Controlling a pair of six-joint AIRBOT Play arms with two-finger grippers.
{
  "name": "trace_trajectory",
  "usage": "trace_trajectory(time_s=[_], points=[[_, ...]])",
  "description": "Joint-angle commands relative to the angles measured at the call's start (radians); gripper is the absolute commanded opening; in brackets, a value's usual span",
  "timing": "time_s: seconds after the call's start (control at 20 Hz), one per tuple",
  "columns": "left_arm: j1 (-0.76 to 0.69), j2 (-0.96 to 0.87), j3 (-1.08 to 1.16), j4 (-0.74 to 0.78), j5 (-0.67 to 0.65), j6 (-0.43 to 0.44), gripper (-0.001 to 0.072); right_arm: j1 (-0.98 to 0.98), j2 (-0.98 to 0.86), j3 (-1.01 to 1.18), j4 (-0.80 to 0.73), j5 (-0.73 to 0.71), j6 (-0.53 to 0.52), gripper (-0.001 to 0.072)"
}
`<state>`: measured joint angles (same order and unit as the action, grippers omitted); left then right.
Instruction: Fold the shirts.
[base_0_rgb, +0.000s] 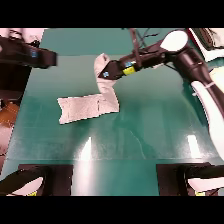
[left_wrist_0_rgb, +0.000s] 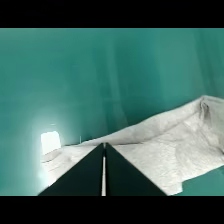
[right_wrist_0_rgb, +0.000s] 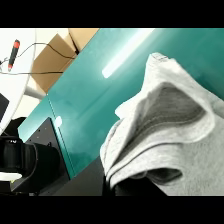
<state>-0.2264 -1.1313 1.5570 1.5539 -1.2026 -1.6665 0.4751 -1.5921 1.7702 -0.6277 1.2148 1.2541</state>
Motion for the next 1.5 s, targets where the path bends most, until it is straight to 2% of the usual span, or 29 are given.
trace_trajectory(time_s=[0.0, 0.2, 0.4, 0.45, 0.5, 0.55, 0.6, 0.75, 0.9, 1.05, 1.2, 1.25, 1.3, 1.35, 1.45], points=[[0.061, 0.108, 0.001, 0.061, -0.064, 0.000, 0.0026, 0.079, -0.126, 0.114, 0.000, -0.011, -0.004, 0.0011], [0.061, 0.119, -0.001, 0.070, -0.151, 0.051, 0.0026, 0.162, -0.239, 0.196, 0.000, -0.070, -0.005, 0.0011], [0.061, 0.119, -0.001, 0.069, -0.151, 0.051, 0.0026, 0.254, -0.308, 0.208, 0.001, -0.198, -0.013, 0.0019], [0.061, 0.119, -0.001, 0.069, -0.153, 0.051, 0.0026, 0.280, -0.325, 0.208, 0.018, -0.215, -0.050, 0.0136], [0.061, 0.119, -0.001, 0.069, -0.152, 0.051, 0.0026, 0.304, -0.344, 0.208, 0.057, -0.226, -0.087, 0.0324], [0.061, 0.119, -0.001, 0.069, -0.151, 0.051, 0.0026, 0.327, -0.363, 0.208, 0.097, -0.239, -0.130, 0.0393], [0.061, 0.119, -0.001, 0.069, -0.151, 0.050, 0.0026, 0.342, -0.377, 0.208, 0.121, -0.242, -0.159, 0.0393], [0.061, 0.119, -0.001, 0.066, -0.152, 0.050, 0.0026, 0.314, -0.364, 0.208, 0.083, -0.217, -0.153, 0.0390], [0.061, 0.119, -0.001, 0.066, -0.153, 0.051, 0.0026, 0.189, -0.327, 0.206, 0.047, -0.049, -0.135, 0.0388], [0.061, 0.119, -0.001, 0.066, -0.152, 0.051, 0.0026, 0.034, -0.302, 0.196, -0.106, 0.122, -0.058, 0.0387], [0.061, 0.119, -0.001, 0.064, -0.151, 0.051, 0.0026, -0.124, -0.290, 0.105, -0.185, 0.203, 0.005, 0.0390], [0.061, 0.119, -0.001, 0.061, -0.151, 0.051, 0.0026, -0.166, -0.290, 0.061, -0.184, 0.210, 0.023, 0.0436], [0.061, 0.119, -0.001, 0.061, -0.150, 0.051, 0.0026, -0.207, -0.290, 0.010, -0.175, 0.208, 0.041, 0.0638], [0.061, 0.117, -0.001, 0.060, -0.145, 0.050, 0.0026, -0.235, -0.291, -0.039, -0.148, 0.197, 0.049, 0.0677], [0.061, 0.113, -0.008, 0.044, -0.121, 0.051, 0.0026, -0.263, -0.291, -0.137, -0.069, 0.144, 0.049, 0.0677]])
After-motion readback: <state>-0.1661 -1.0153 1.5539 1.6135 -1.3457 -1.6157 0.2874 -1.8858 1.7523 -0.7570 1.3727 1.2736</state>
